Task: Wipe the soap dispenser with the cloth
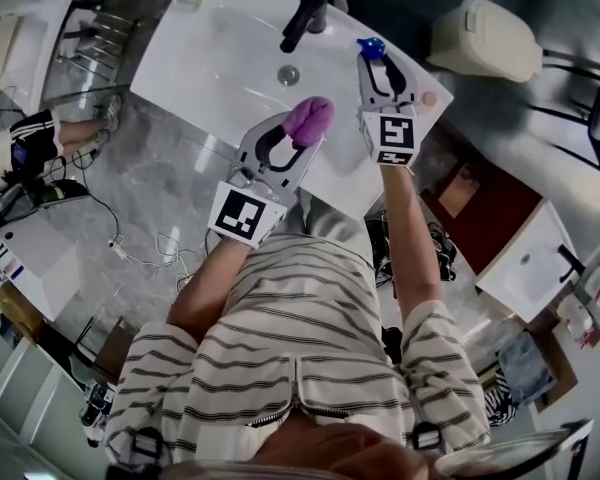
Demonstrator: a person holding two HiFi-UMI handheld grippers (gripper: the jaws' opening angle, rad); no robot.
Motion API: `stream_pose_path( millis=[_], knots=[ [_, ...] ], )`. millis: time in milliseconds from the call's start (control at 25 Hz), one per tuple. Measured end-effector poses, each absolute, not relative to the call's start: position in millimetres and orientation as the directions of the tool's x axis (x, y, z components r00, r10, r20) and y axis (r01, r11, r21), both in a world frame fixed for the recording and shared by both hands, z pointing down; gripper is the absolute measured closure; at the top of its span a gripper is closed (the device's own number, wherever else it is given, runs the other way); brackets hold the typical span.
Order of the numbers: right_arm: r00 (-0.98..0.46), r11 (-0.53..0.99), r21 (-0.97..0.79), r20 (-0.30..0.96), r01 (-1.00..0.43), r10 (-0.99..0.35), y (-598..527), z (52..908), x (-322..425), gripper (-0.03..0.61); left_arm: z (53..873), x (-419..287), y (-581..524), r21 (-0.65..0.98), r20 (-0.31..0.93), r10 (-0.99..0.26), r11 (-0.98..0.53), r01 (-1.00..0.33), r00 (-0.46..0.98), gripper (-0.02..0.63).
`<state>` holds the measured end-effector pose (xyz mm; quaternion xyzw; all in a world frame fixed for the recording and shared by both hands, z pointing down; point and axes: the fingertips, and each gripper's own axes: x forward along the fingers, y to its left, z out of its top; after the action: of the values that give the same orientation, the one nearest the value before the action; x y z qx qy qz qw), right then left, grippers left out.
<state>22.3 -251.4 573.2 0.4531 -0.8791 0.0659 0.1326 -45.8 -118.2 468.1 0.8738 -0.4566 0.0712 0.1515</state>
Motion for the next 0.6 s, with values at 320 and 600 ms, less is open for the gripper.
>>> stream_pose_path(
  millis=[320, 600],
  knots=[
    [-0.573, 0.590, -0.039, 0.300, -0.806, -0.763, -252, 574, 20, 0.386, 470, -46, -120, 0.202, 0.269, -0.778, -0.532, -0.822, 0.569, 0.483],
    [-0.566, 0.564, -0.094, 0.275, -0.820, -0.777, -240, 555, 23, 0.324, 459, -48, -119, 0.199, 0.250, -0.794, -0.519, -0.831, 0.555, 0.483]
  ],
)
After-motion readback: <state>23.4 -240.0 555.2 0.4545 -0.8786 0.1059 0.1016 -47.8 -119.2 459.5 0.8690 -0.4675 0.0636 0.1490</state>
